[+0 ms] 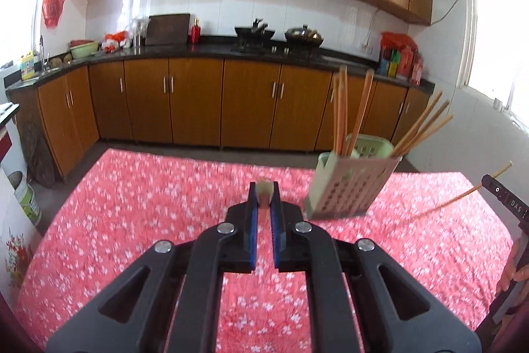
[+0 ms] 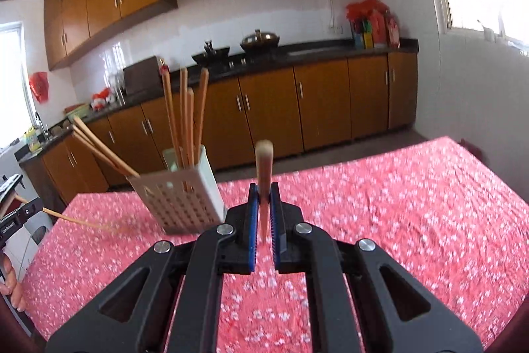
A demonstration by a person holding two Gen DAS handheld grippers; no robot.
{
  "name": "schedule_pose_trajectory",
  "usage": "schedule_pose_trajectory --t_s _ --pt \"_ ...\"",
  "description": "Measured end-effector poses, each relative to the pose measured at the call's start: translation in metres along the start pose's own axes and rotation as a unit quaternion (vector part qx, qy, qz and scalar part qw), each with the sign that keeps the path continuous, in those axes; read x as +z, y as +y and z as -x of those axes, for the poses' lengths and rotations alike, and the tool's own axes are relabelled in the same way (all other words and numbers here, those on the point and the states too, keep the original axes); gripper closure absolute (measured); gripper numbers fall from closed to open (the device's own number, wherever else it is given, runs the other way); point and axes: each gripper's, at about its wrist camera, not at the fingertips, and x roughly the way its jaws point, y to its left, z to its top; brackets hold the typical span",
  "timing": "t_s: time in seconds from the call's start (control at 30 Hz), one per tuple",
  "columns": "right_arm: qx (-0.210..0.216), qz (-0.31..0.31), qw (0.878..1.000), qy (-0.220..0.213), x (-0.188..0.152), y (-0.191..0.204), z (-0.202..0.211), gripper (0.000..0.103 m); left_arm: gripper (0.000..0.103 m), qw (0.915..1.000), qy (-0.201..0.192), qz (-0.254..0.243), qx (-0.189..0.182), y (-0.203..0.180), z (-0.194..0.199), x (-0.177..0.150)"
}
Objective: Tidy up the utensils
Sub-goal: 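Lift the chopsticks with both grippers up over the metal holder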
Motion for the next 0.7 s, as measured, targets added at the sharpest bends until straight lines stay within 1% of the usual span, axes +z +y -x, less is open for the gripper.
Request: schedule_pose_trajectory --t_s 0.17,0.47,0.53,0.7 --pt "0.014 0.002 1.0 -0.016 0.016 0.007 0.006 0.095 0.095 0.9998 -0.019 -0.005 -0.006 -0.008 0.008 0.015" --pt "0.06 0.01 0.997 -0.055 0.043 0.036 0.021 0.095 0.095 0.9978 -0.046 -0.008 -0.046 -0.036 0.019 0.04" --pt "0.07 0.01 0.995 -0.069 0.05 0.045 0.024 0.095 0.095 0.9968 -0.054 -0.006 -0.059 -0.044 0.02 0.049" --pt "0.09 0.008 0.99 -0.104 0.072 0.061 0.027 0.095 0.095 0.9926 -0.088 -0.001 -0.083 -0.065 0.025 0.08"
